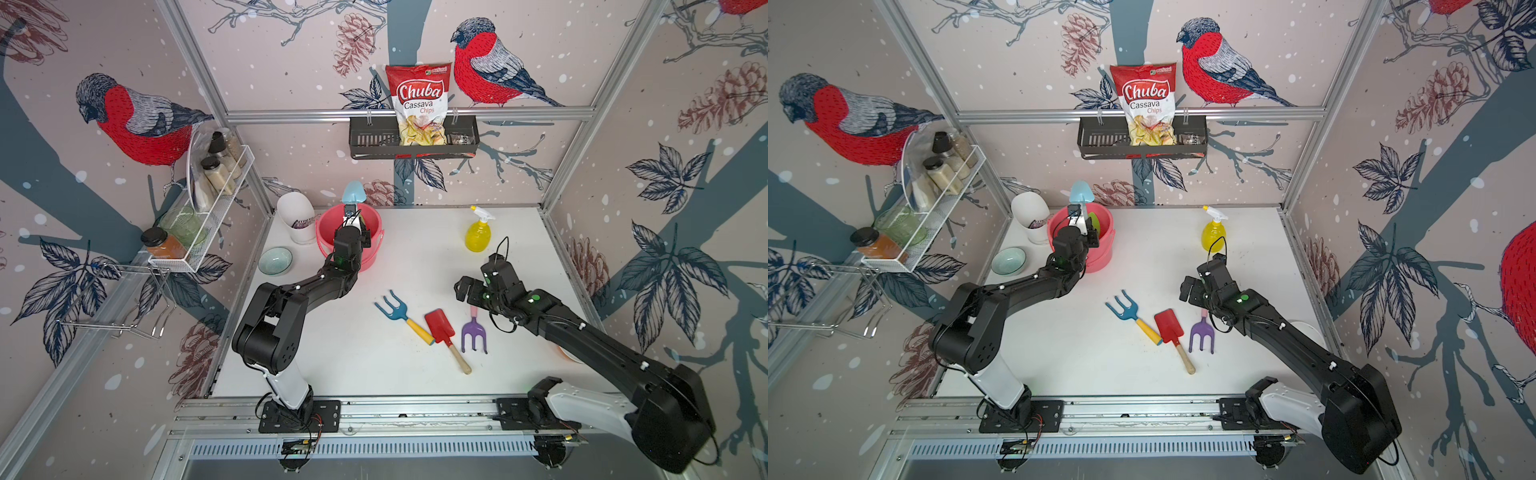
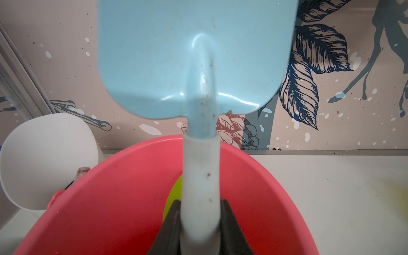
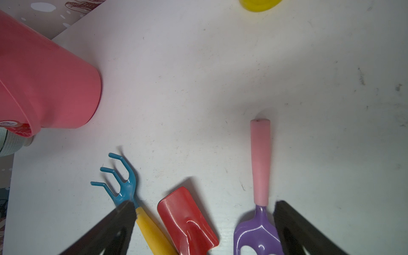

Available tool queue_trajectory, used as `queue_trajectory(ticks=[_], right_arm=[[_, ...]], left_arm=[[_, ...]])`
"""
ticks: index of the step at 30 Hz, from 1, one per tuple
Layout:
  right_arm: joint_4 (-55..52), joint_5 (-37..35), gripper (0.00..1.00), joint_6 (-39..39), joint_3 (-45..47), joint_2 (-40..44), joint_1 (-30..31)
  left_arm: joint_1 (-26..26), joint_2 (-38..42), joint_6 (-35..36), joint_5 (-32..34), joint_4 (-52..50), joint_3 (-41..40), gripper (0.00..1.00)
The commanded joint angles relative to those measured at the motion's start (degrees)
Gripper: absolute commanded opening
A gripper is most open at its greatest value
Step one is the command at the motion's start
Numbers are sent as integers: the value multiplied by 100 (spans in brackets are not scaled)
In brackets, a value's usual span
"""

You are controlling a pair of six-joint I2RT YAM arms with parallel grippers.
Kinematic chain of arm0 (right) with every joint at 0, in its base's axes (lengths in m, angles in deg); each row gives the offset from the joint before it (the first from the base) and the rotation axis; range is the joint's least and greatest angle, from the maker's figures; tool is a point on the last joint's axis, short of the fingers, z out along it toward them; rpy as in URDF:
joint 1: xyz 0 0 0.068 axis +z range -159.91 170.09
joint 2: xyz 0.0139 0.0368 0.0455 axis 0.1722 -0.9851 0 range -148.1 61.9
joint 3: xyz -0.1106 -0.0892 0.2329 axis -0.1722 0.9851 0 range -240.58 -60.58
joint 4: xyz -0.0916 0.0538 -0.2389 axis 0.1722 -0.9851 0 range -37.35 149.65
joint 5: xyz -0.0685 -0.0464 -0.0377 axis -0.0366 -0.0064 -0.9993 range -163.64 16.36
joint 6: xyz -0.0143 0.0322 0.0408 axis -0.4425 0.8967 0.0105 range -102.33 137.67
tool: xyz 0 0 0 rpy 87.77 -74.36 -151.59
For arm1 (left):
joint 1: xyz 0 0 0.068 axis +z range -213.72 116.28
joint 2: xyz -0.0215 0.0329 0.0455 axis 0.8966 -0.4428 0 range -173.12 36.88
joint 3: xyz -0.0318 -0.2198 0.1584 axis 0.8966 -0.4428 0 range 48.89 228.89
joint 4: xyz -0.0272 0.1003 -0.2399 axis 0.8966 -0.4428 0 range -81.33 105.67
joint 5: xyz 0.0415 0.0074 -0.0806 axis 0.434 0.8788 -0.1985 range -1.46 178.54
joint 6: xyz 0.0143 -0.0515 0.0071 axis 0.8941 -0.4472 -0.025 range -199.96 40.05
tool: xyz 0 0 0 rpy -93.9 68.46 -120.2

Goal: Organize the gardening tools
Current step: Place the gardening tool in the container.

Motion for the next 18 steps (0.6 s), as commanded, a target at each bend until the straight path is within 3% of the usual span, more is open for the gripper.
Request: queue_trajectory(ticks=[1,5,7,9,16,18], right_arm=[[-36,-90,100,-30,-53,-30,-15],[-30,-72,100,-50,-80,-71,-39],[-27,-68,100,-54,-78,-80,-44],[-31,-68,100,-50,-80,-73,-42],[-50,-114,100,-50,-40,-73,-75],[-66,-149,100,-41,-19,-85,-100]], left_arm=[[20,-5,-38,96,482,-31,7],[22,-9,-79,97,460,-32,34],[25,8,-96,106,438,-32,54],[26,51,-99,114,442,-65,68],[24,334,-9,43,321,-145,98],[24,423,-13,-61,14,-33,98]])
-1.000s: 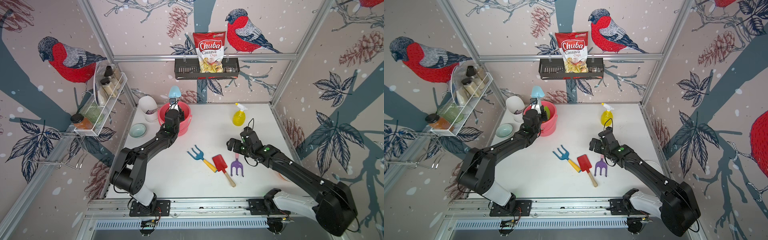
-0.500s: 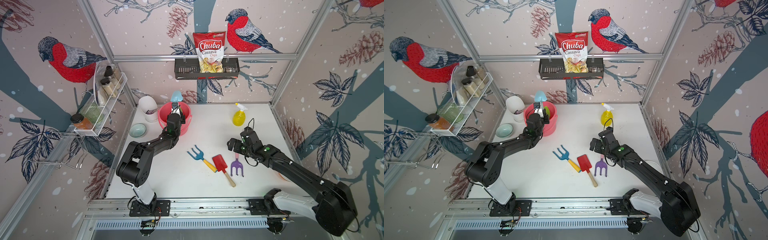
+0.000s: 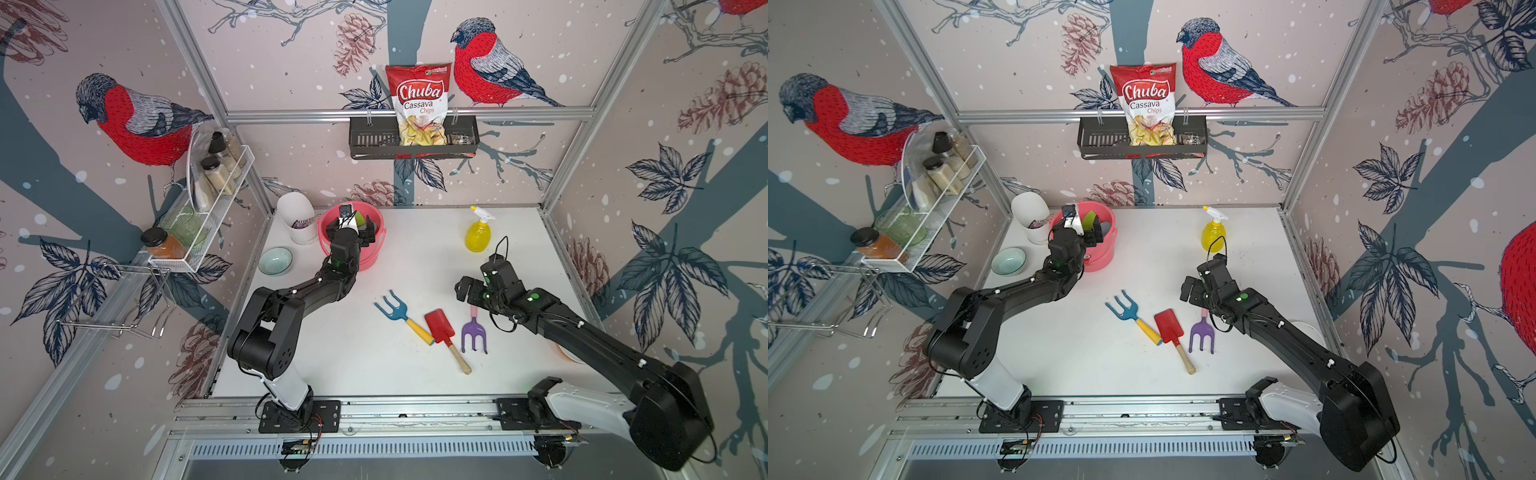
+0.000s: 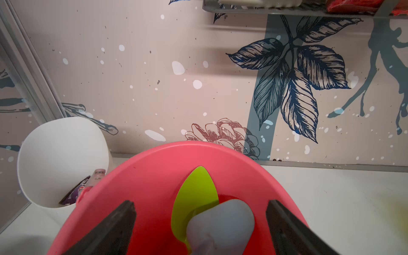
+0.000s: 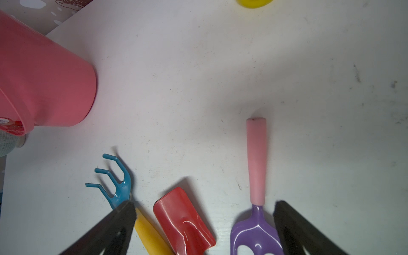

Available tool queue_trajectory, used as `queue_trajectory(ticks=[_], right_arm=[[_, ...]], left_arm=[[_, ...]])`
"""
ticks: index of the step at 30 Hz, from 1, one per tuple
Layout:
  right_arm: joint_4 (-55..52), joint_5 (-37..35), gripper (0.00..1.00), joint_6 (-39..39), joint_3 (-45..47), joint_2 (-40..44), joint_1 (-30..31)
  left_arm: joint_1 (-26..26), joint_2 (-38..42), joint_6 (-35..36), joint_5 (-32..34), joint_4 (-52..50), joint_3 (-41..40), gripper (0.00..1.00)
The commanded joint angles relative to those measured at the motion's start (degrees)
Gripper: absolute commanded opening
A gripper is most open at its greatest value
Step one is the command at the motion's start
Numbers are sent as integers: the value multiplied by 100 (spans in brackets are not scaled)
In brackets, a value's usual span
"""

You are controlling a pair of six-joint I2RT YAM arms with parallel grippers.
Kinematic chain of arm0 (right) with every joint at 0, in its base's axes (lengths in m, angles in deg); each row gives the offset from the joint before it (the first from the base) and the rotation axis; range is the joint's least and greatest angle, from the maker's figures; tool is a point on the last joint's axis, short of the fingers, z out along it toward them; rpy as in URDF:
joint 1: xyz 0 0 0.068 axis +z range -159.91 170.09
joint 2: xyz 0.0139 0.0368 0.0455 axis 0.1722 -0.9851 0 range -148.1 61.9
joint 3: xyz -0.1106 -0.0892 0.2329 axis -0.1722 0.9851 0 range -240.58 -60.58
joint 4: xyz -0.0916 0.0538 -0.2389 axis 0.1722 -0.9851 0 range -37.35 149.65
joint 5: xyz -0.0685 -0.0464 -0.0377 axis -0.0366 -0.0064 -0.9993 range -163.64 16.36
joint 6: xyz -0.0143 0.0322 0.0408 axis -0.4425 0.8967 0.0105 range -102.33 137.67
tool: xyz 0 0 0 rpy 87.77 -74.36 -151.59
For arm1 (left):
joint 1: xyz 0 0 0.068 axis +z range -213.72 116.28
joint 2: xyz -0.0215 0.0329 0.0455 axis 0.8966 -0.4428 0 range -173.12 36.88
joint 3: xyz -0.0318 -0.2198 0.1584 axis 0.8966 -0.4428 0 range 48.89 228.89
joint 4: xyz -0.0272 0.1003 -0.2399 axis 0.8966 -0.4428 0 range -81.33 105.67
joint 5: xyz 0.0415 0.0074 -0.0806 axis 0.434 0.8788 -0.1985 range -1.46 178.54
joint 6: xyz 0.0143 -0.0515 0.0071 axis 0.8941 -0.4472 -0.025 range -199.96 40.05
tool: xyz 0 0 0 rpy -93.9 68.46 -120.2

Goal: Organize the gardening tools
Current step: Place the gardening tool in the container, then pick up the gardening tool from the center of the board.

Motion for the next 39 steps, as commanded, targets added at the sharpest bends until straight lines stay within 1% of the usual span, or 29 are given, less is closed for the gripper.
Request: queue_trajectory(ticks=[1,7,11,15,18,20,22,26,28,32,39], right_arm=[[-16,-172,100,-31,30,-28,-34],[-83,-266,100,3,220,-130,-215],[-25,-266,100,4,340,-233,-284],[-12,-339,100,-69,326,-529,-306],[27,-447,100,-122,307,-872,-315],[90,-481,100,-174,294,-1052,-331],[134,-515,100,-231,254,-1260,-358],[235,-558,100,-344,128,-1617,-428],[283,-530,99,-381,68,-1738,-445],[310,-530,92,-459,-42,-1935,-455],[388,-462,73,-523,-86,-2231,-460]], left_arm=[[19,177,54,-231,-312,186,98],[20,703,-204,-793,-729,115,98],[-2,925,-450,-1234,-1490,372,98],[-87,1245,-851,-1671,-1956,342,98],[-213,1440,-1119,-1766,-2385,299,98],[-295,1543,-1256,-1773,-2672,255,96],[-420,1656,-1358,-1829,-2805,102,96],[-812,1908,-1331,-1630,-3026,-223,97],[-910,2016,-1354,-1609,-3128,-358,97],[-990,2216,-1435,-1618,-3326,-586,97],[-1025,2442,-1515,-1643,-3380,-928,97]])
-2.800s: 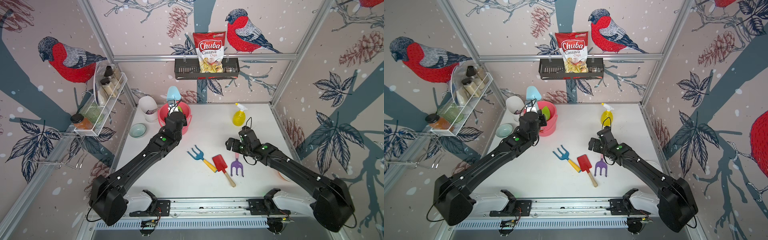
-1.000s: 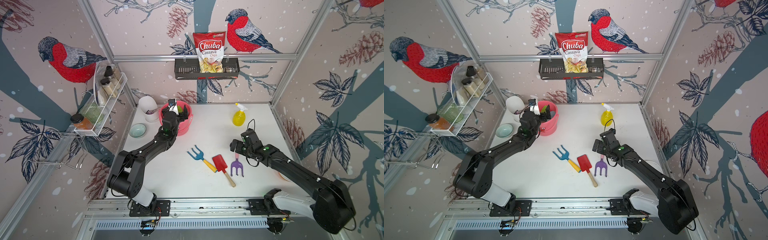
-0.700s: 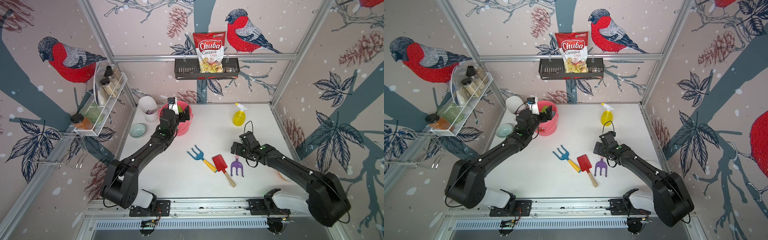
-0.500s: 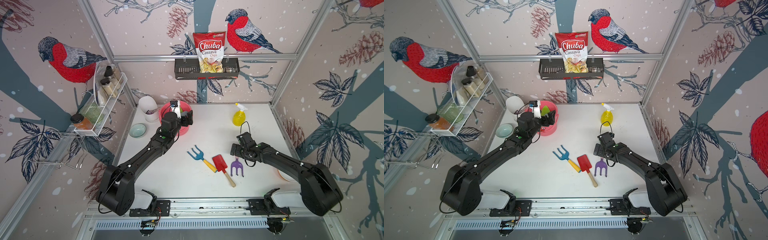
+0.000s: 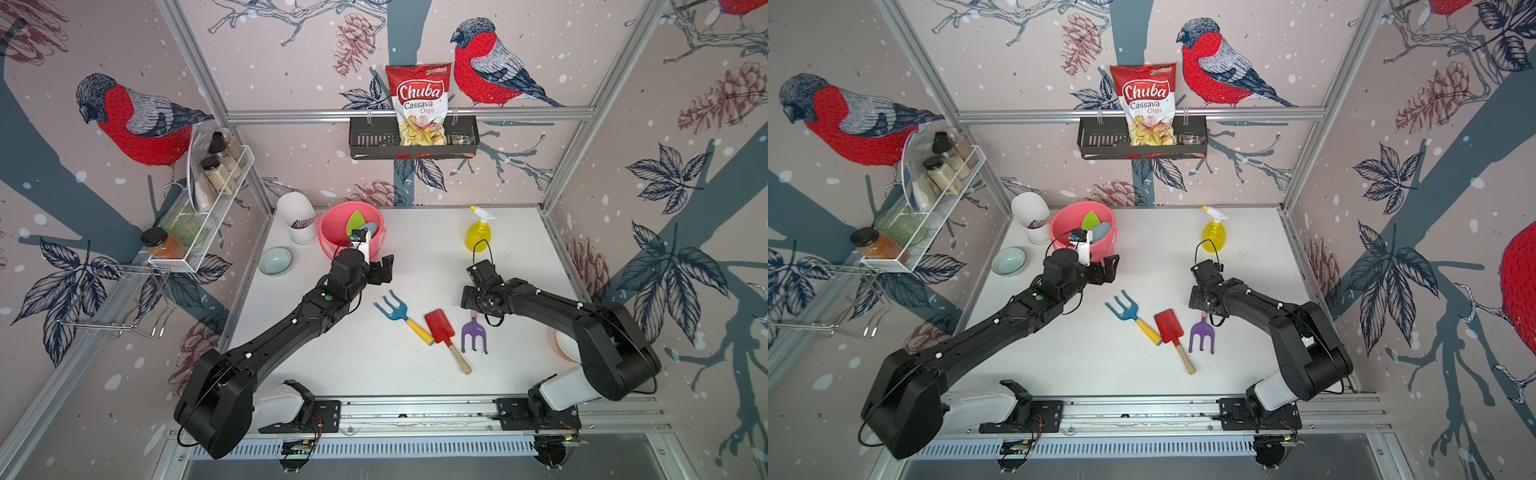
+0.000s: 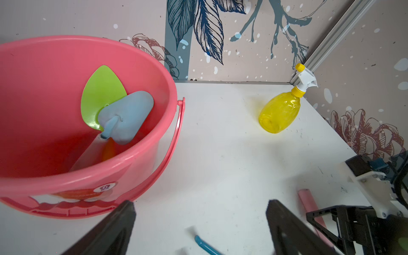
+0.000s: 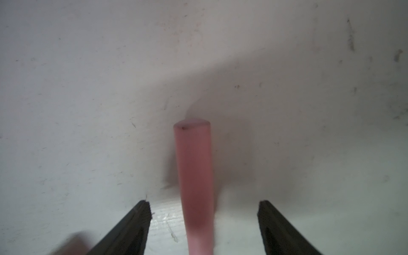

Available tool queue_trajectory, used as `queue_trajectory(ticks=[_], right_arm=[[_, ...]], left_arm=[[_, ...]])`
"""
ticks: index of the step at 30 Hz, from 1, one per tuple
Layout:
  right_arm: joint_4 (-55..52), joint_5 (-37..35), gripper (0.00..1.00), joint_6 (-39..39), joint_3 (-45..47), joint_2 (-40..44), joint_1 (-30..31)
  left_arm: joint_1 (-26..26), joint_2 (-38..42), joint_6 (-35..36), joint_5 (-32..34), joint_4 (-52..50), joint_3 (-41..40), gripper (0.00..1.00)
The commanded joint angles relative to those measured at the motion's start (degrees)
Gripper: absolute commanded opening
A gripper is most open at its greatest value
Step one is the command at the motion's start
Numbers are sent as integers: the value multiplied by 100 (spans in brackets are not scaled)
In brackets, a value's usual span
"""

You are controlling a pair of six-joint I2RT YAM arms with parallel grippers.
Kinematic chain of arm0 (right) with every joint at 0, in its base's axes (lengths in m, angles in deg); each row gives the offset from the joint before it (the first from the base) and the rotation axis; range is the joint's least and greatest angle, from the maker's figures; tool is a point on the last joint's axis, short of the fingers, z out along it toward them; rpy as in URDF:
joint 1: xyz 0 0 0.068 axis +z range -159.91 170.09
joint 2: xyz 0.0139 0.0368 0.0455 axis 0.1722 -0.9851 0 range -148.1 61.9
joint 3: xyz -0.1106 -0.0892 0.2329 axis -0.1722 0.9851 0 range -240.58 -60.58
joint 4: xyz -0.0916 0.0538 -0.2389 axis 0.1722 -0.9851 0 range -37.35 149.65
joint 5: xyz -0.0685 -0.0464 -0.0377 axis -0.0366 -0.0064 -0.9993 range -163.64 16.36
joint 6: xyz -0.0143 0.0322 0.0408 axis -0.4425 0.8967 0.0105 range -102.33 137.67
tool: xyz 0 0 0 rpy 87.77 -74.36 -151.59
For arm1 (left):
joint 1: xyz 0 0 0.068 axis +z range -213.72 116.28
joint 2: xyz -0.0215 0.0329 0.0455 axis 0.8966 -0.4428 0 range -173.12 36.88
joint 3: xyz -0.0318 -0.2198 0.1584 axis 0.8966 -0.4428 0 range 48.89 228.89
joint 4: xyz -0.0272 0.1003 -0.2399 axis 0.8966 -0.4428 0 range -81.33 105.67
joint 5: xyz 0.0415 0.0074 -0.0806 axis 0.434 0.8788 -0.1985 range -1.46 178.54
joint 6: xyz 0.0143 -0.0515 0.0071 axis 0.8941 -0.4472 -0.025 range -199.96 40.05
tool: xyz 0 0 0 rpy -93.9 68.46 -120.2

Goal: Organize the gardening tools
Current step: Pick up the gardening tool from the center of the board.

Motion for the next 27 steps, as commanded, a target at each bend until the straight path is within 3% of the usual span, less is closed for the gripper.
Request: queue_trajectory(ticks=[1,6,18,27], right_arm=[[94,-22,70,-77,-46,-123,-15],[119,-44,47,-78,-121,-276,-42],[250,-90,3,9,-135,-455,-137],[-124,-639,0,75,-511,169,1]], left_arm=[[-18,62,-65,-18,-53,-76,97],[-40,97,-49,-53,-82,-94,97],[-123,157,-32,-104,-160,-138,96],[-257,151,210,-829,-167,-39,96]])
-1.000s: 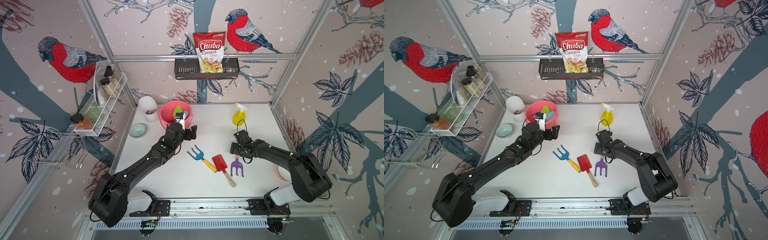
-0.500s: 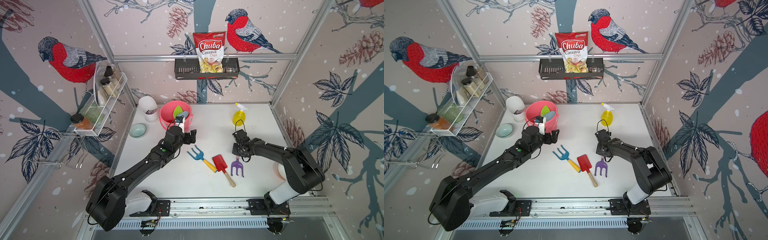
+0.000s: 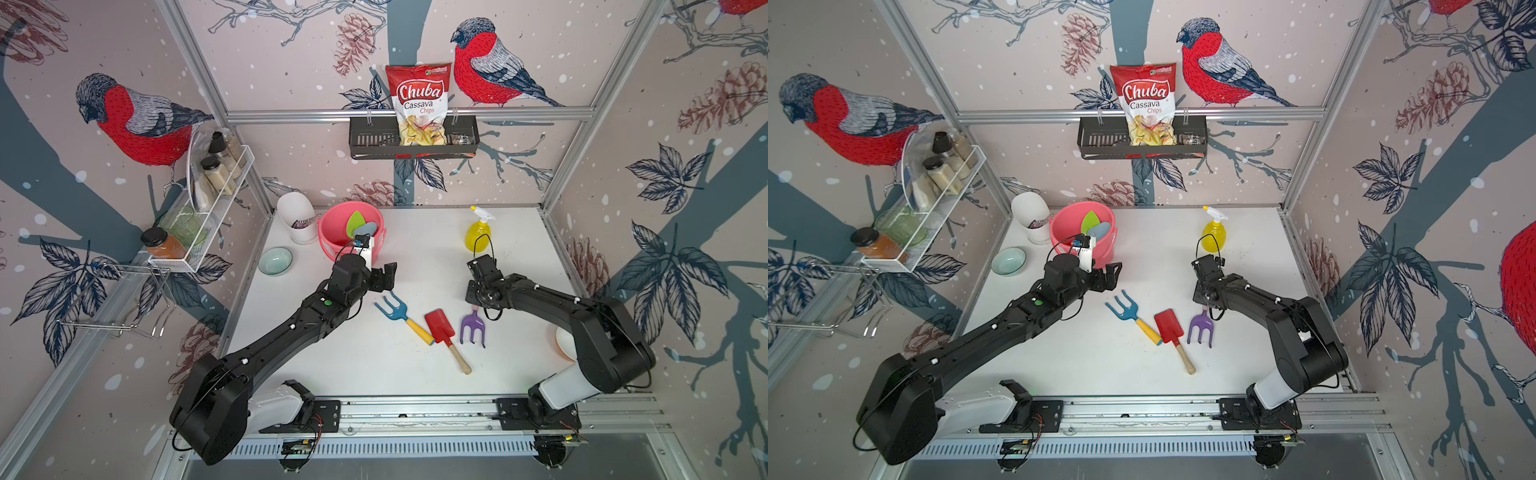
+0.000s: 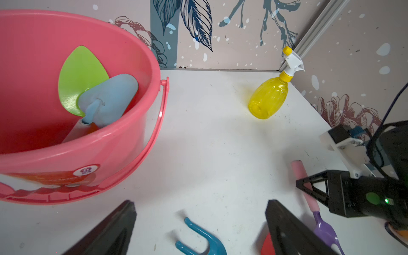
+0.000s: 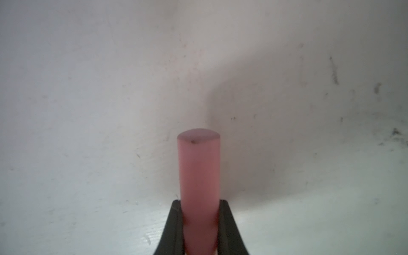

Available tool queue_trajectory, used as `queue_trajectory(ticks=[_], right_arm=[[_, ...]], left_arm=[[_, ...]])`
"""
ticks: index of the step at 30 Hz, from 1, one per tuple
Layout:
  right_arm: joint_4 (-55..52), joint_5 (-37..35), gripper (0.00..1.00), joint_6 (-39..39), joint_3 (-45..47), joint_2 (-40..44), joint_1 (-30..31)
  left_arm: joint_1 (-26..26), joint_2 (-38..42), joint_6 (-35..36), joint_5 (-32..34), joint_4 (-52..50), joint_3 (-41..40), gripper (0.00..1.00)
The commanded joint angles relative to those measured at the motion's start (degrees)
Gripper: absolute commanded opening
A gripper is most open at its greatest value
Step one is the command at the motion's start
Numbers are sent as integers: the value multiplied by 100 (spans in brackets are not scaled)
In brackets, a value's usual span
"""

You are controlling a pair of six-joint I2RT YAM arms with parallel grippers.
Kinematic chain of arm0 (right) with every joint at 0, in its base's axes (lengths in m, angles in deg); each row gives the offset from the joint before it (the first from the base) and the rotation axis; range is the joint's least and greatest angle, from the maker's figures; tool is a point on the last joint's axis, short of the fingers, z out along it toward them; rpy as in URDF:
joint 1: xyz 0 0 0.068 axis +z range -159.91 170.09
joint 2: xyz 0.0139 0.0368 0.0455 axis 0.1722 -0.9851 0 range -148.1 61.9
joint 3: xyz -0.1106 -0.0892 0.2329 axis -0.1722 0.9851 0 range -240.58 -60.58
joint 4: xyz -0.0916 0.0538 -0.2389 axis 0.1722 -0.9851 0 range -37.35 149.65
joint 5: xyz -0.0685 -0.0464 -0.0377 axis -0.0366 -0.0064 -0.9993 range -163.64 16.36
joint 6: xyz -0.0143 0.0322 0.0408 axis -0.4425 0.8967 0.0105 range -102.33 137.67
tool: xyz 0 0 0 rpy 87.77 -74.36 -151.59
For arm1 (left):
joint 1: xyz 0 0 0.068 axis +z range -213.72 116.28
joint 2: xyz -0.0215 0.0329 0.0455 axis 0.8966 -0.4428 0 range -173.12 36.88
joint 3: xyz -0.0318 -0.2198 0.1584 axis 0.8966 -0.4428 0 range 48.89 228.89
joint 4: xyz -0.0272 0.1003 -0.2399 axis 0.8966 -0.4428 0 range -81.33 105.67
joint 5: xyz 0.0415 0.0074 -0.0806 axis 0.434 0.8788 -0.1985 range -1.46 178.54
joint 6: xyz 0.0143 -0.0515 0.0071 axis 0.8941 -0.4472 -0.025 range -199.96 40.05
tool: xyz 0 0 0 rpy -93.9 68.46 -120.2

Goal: Organize the gardening tools
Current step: Pick up the gardening tool from the center of the board.

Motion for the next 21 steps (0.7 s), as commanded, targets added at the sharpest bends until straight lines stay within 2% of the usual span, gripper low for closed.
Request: queue_trajectory(ticks=[1,6,12,17,21], right_arm=[[-291,-446,0,47,-259,266,140],[-616,-858,0,25,-807,719,697],[-830,-1497,0,88,-1474,934,1517],[-879,-2094,0,233,-1923,934,2160],[-794,-2319,0,397,-2140,891,2379]], left_arm=[[-80,-7,238,-550,-14,109,95],[-185,-66,519,-1514,-153,269,92],[-260,-226,716,-2270,-508,474,86],[-269,-168,639,-2835,-226,241,81],[-328,-70,554,-3338,44,75,79]])
